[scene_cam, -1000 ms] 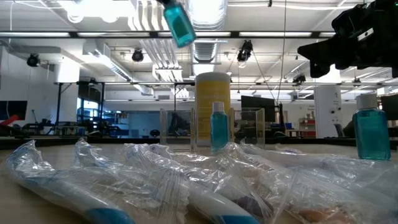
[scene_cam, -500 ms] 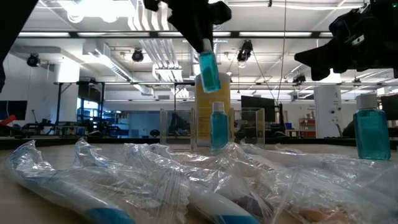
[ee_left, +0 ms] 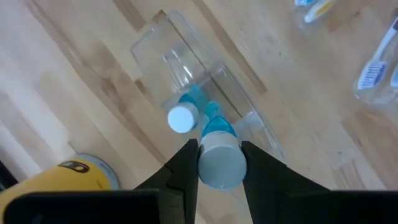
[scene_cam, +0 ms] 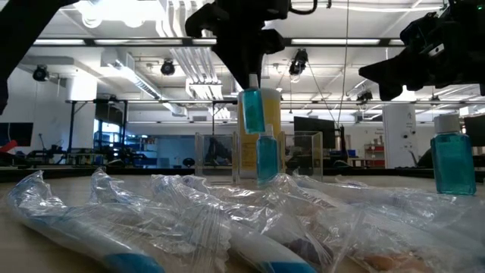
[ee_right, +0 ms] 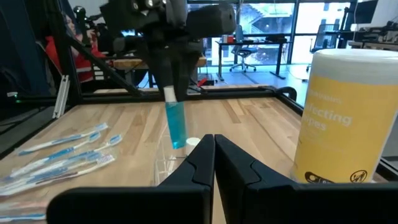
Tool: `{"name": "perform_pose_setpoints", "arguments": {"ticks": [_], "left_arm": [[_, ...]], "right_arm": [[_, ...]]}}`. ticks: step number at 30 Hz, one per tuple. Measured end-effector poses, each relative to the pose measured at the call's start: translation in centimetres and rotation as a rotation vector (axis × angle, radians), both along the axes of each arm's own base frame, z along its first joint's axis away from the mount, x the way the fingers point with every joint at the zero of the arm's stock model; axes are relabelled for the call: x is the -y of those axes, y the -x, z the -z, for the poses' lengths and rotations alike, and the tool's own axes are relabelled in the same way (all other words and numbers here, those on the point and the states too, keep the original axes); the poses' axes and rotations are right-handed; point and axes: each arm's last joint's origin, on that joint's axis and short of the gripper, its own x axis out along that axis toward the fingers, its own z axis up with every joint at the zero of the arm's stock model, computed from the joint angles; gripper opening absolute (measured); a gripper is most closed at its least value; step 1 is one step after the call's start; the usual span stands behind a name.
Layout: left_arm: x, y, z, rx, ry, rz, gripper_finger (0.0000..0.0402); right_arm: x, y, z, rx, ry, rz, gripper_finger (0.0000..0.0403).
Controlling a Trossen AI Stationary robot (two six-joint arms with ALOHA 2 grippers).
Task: Pick & Place toothbrushing station
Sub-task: Put the blue mouthwash into the transparent organizer
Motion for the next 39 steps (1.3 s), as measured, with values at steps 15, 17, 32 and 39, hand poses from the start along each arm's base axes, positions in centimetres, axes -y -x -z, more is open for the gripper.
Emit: {"name": "perform_pose_setpoints", "arguments": {"ticks": [15, 17, 32, 39], "left_arm": [[-0.8, -0.1, 2.6, -0.048, 0.033, 0.024, 0.0097], [-0.9, -0.2, 2.9, -0.037, 0.033, 0.021, 0.0097], [-1.6, -0.6, 5.8, -0.020, 0.024, 0.021, 0.0097], [-1.6, -0.5, 7.2, -0.027, 0.024, 0.019, 0.0097]], "right_arm": [[0.0, 0.0, 0.0, -0.001, 0.004, 0.000, 0.0008], [0.0, 0.0, 0.0, -0.001, 0.007, 0.000, 0.0008], [0.0, 0.0, 0.0, -0.001, 0.008, -0.001, 0.0008], [0.0, 0.0, 0.0, -0.001, 0.014, -0.001, 0.0008]]}}
